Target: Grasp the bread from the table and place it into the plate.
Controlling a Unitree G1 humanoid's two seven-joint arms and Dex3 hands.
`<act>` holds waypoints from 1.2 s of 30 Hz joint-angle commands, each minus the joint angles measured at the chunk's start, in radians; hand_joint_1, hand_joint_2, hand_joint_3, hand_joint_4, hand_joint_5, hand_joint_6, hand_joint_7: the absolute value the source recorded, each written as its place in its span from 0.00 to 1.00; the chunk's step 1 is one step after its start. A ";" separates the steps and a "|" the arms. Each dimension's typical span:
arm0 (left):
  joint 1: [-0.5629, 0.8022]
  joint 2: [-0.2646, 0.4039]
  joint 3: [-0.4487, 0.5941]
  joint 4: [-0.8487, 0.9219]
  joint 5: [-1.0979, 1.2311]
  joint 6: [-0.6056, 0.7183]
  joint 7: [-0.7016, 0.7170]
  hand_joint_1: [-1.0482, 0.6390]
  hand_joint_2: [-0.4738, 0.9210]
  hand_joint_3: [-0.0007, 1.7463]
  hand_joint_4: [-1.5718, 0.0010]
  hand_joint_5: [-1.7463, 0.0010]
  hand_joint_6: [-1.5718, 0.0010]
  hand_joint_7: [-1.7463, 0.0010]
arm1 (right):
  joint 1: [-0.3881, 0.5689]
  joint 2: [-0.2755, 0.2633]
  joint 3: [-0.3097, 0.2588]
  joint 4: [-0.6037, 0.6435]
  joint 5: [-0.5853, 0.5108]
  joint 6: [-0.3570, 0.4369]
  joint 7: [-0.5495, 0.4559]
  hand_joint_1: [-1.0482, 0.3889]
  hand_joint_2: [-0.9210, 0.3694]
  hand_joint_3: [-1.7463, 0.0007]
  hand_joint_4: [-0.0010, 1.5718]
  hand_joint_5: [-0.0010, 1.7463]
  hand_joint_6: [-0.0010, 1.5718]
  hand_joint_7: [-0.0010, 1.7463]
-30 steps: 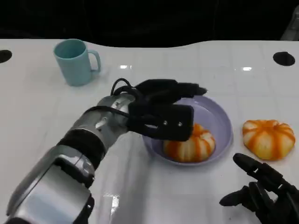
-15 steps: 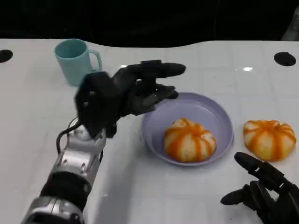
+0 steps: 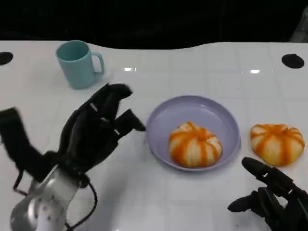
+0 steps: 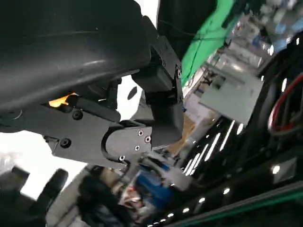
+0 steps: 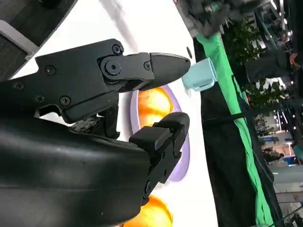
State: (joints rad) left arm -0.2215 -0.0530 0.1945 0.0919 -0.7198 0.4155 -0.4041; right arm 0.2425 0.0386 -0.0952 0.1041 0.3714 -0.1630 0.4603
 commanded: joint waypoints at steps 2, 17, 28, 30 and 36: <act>0.092 -0.025 0.025 -0.113 -0.031 0.042 0.076 0.30 1.00 0.29 0.57 0.00 0.62 0.22 | 0.003 -0.019 -0.004 0.000 -0.004 -0.009 0.002 0.21 0.00 0.82 0.46 0.63 0.65 0.10; 0.364 -0.090 -0.015 -0.266 -0.017 0.033 0.174 0.32 1.00 0.28 0.53 0.00 0.61 0.12 | 0.025 -0.024 0.006 -0.047 -0.014 0.021 -0.030 0.21 0.00 0.81 0.46 0.64 0.66 0.10; 0.380 -0.079 -0.031 -0.267 0.000 0.037 0.177 0.31 1.00 0.26 0.53 0.00 0.63 0.10 | 0.031 -0.027 0.011 -0.051 -0.025 0.013 -0.033 0.21 0.00 0.81 0.45 0.64 0.65 0.10; 0.380 -0.074 -0.036 -0.267 0.009 0.039 0.180 0.31 1.00 0.26 0.53 0.00 0.63 0.10 | 0.030 -0.027 0.010 -0.052 -0.017 0.018 -0.030 0.21 0.00 0.81 0.45 0.64 0.65 0.10; 0.381 -0.068 -0.043 -0.257 0.027 0.024 0.172 0.31 1.00 0.26 0.53 0.00 0.62 0.09 | 0.026 -0.026 0.008 -0.046 -0.008 0.020 -0.026 0.22 0.00 0.81 0.44 0.64 0.65 0.10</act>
State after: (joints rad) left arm 0.1475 -0.1359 0.1500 -0.1676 -0.7116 0.4559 -0.2330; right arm 0.2691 0.0274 -0.0786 0.0630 0.3561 -0.1426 0.4341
